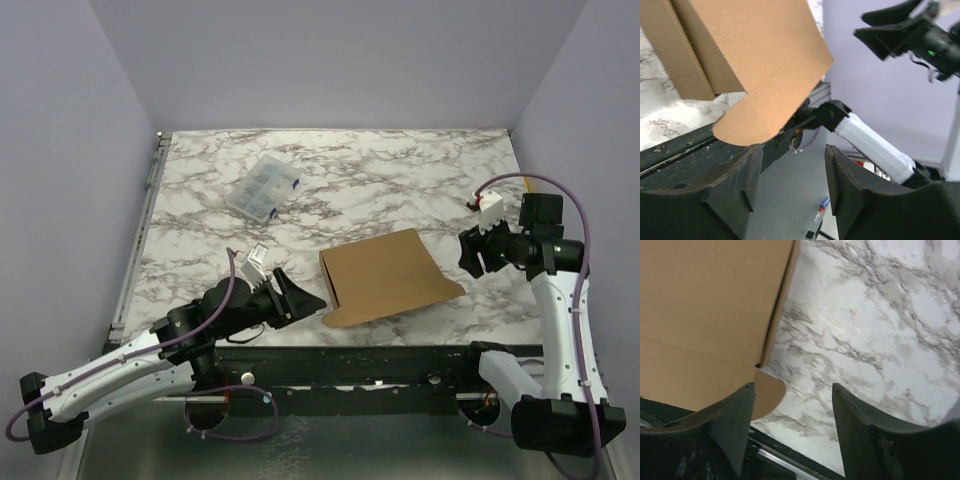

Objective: Fold the paper box
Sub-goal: Close the paper box at the center of the board.

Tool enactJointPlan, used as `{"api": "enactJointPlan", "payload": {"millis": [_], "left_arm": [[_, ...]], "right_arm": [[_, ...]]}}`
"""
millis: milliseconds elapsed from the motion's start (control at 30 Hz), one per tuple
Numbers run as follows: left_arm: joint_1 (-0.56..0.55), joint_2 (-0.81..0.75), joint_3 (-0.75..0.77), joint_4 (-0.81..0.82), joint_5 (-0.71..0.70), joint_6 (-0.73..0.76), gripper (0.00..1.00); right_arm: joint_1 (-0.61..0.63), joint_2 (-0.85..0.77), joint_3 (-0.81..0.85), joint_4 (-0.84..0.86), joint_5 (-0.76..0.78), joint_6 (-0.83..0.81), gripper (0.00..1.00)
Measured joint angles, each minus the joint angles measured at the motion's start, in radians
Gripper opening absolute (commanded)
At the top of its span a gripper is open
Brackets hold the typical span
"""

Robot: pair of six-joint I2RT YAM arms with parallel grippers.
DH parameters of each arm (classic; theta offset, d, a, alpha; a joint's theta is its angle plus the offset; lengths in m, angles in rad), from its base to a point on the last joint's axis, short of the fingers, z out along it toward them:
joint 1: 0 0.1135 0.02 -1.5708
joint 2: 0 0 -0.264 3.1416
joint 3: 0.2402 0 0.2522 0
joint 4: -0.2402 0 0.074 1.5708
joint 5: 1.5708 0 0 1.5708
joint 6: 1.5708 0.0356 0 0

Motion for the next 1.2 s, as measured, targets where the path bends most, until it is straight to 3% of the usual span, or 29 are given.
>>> {"api": "enactJointPlan", "payload": {"millis": [100,200,400,967,1200], "left_arm": [[0.0,0.057,0.018,-0.018,-0.039,-0.052,0.63],[0.0,0.208,0.089,-0.045,-0.051,-0.08,0.64],[-0.002,0.401,0.216,-0.121,-0.061,-0.149,0.64],[-0.076,0.575,0.219,-0.079,-0.056,-0.235,0.57],[-0.082,0.574,0.212,-0.045,-0.042,-0.238,0.62]], "right_arm": [[-0.001,0.042,0.054,-0.023,-0.072,0.054,0.7],[-0.002,0.096,0.054,-0.064,-0.126,0.101,0.75],[-0.007,0.165,0.035,-0.139,-0.171,0.139,0.75],[-0.039,0.21,-0.041,-0.219,-0.185,0.108,0.61],[-0.046,0.236,-0.047,-0.235,-0.196,0.085,0.74]]}}
